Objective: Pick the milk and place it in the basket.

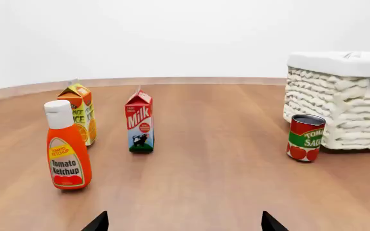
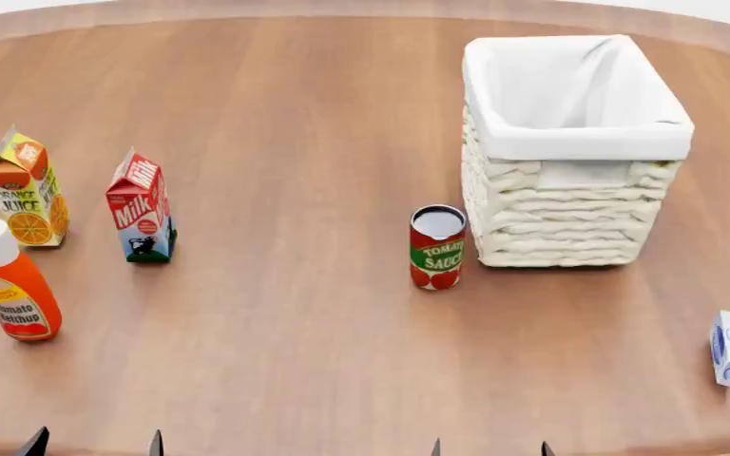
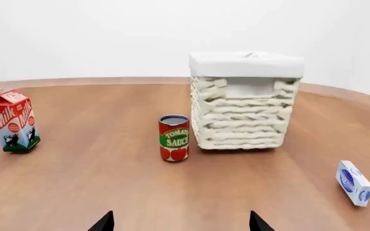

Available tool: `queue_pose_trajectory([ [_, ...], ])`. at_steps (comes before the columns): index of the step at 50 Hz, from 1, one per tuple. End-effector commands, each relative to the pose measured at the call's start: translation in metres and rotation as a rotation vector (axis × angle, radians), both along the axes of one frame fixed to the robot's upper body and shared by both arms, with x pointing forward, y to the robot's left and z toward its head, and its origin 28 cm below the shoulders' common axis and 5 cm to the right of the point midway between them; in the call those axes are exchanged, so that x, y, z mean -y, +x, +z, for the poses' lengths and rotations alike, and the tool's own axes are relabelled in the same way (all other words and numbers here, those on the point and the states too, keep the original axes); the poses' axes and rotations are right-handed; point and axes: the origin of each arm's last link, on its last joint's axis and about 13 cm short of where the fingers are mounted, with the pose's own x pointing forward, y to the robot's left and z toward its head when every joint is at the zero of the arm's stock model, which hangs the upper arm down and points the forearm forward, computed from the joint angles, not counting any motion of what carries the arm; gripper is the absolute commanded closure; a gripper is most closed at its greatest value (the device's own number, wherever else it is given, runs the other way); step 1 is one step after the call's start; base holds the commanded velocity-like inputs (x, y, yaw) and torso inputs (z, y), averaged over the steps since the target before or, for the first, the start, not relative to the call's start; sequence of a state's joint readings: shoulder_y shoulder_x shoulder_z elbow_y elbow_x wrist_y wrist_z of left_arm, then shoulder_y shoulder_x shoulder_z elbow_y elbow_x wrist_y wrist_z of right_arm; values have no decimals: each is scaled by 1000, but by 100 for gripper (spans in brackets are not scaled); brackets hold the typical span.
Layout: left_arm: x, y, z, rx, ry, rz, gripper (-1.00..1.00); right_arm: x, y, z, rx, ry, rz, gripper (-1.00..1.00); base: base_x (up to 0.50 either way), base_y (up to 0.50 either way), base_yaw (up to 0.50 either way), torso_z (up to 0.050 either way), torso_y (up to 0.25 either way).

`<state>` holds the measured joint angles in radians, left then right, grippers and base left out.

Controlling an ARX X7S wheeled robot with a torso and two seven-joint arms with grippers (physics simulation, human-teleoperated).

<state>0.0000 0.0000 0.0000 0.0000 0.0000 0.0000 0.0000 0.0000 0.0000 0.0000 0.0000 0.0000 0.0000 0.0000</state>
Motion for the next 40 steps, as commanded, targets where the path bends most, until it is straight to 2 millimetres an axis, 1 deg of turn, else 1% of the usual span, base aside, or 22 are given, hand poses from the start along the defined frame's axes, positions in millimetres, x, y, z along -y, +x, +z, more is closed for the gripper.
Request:
queue_pose_trajectory([
  [1,0,0,0,1,-1,0,-100,0,0,0,-2,-3,-2,-100,0,0,0,0,0],
  [28,0,-1,1,5,-3,2,-100,0,-1,1,-4,3,-5,-100,0,0,0,0,0],
  [29,0,25,45,105,-3,-3,-100,-1,33,26,27,10,34,-100,0,0,0,0,0],
  [30,0,-1,-1,-5,-26,-10,-100,-1,0,-1,-5,-3,-4,-100,0,0,0,0,0],
  [34,3,-3,-6,-26,-29,-28,-100,-3,0,-5,-25,-1,-7,-100,0,0,0,0,0],
  [37,2,-4,-1,-23,-36,-36,-100,-4,0,-5,-29,-5,8,-100,0,0,0,0,0],
  [40,1,-4,0,-22,-39,-31,-100,-4,0,-5,-33,-7,10,-100,0,0,0,0,0],
])
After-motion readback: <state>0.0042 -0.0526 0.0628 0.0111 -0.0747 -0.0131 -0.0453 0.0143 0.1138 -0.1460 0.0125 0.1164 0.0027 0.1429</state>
